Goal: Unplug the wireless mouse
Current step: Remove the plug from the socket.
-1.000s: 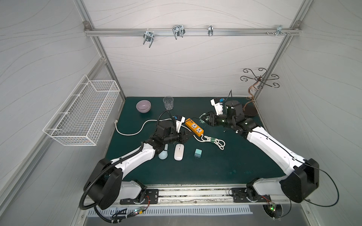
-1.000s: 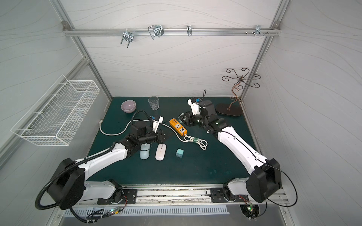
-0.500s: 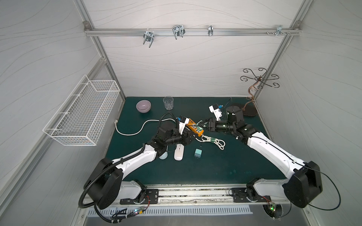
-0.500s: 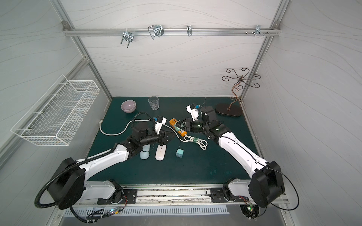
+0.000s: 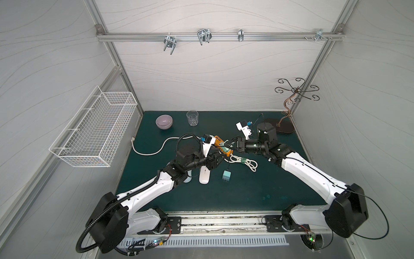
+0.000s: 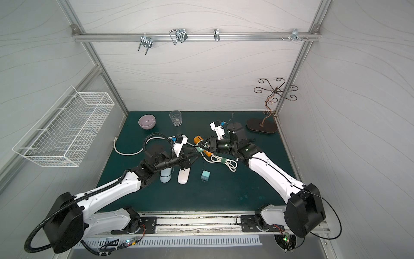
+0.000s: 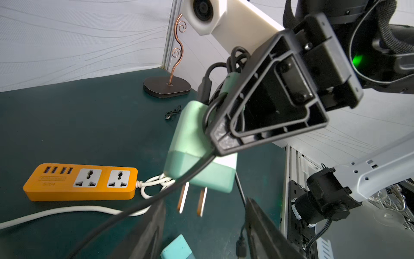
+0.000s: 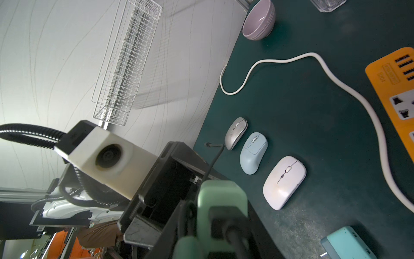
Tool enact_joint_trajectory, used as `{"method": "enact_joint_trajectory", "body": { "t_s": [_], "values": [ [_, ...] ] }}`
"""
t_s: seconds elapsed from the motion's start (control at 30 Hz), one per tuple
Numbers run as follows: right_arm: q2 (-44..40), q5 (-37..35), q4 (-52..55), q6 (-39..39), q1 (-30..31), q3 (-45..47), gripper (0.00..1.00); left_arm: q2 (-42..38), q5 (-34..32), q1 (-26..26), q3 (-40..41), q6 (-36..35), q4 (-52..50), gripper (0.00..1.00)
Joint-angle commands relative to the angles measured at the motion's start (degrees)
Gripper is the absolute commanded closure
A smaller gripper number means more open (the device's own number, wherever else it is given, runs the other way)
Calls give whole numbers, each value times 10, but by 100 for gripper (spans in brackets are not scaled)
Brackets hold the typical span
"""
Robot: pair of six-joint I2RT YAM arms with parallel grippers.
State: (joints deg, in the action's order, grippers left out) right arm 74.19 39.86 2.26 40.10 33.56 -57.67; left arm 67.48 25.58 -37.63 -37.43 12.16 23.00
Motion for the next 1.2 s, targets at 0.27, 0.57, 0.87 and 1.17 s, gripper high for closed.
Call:
{"method": "enact_joint_trajectory", "body": {
  "t_s": [0.27,0.57,0.87,1.17],
  "values": [
    [40,140,-25,-68,16,-6,100,-34,-2,-3,3,-1,37,39],
    [43,148,-52,-54,17,-1,100,-19,11,-3,-4,-7,27,46],
    [58,147,-53,-48,26,-13,100,-47,-56,-17,1,-40,-13,49],
    [65,143,-44,-47,35,-18,100,-62,-106,-32,2,-79,-41,58]
  ]
}}
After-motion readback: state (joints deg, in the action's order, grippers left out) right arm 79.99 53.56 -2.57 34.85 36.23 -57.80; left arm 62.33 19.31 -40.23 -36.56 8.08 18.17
